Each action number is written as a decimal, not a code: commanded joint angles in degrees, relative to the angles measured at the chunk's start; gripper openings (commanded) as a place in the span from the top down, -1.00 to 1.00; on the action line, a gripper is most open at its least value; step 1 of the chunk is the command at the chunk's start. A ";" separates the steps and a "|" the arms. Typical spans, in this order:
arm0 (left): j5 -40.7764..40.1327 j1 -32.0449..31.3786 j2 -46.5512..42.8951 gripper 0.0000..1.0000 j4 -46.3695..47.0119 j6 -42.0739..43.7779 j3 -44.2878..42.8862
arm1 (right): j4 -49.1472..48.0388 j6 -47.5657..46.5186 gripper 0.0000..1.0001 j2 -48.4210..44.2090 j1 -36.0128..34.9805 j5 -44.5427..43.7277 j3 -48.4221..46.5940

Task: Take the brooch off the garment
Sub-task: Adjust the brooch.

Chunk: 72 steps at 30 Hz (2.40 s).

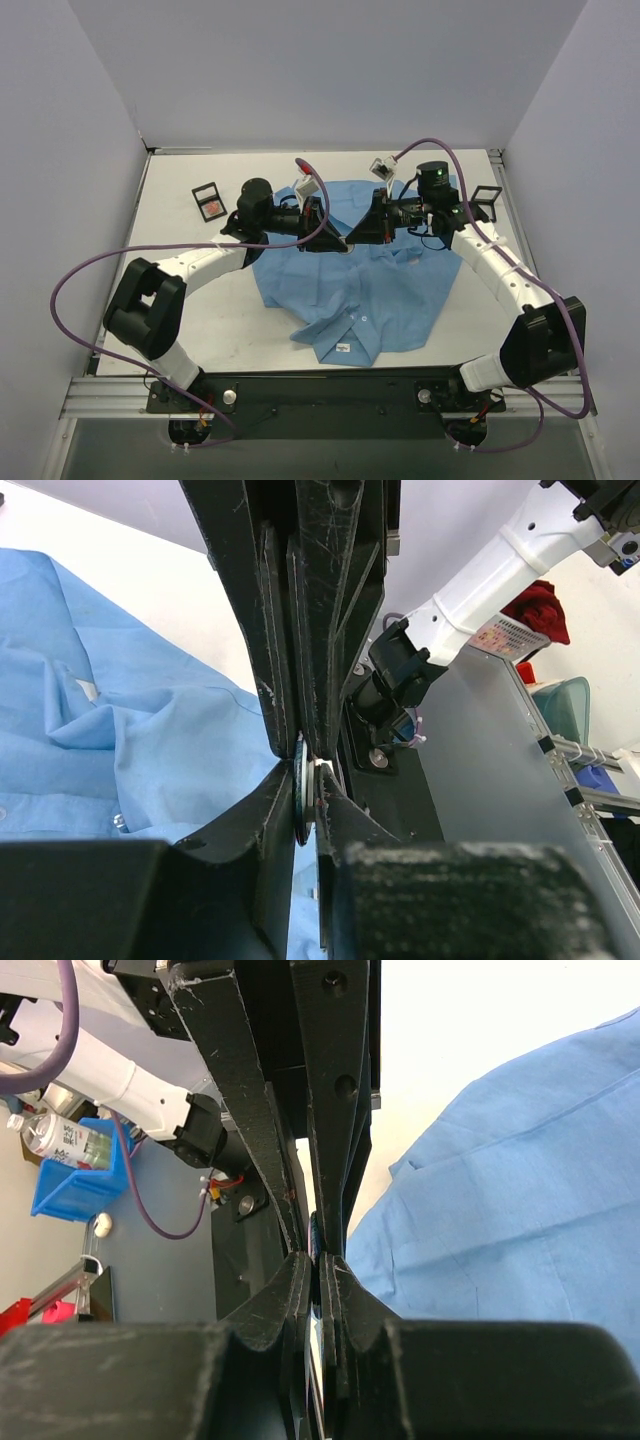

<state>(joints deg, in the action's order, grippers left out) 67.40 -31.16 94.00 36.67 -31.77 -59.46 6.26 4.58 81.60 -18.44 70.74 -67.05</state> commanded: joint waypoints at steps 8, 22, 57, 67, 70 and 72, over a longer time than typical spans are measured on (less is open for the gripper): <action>3.97 -1.71 0.40 1.00 -3.79 4.96 -2.33 | 1.39 -4.14 1.00 -3.20 -1.25 -4.47 -0.80; 3.80 -1.71 -0.04 1.00 -4.50 6.02 -1.97 | -0.99 0.95 0.82 -2.15 -0.73 -5.44 -1.25; 1.42 -0.92 -0.31 1.00 -6.87 7.42 -1.89 | 3.32 -2.12 0.48 -2.59 -1.34 -2.71 -1.95; 1.25 -0.84 -0.22 1.00 -7.13 7.51 -2.06 | 6.21 -6.24 0.55 -2.59 -2.66 -2.71 -2.30; 1.16 -0.84 -0.22 1.00 -7.40 7.60 -2.06 | 8.06 -8.09 0.56 -2.33 -3.45 -3.15 -3.00; 1.16 -0.84 -0.22 1.00 -7.40 7.69 -2.06 | 8.15 -8.27 0.62 -2.41 -3.54 -3.59 -3.00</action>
<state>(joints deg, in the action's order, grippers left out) 69.28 -32.47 94.54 28.47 -25.17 -59.92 12.05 -0.69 80.77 -20.88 65.78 -67.75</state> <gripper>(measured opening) 0.171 0.215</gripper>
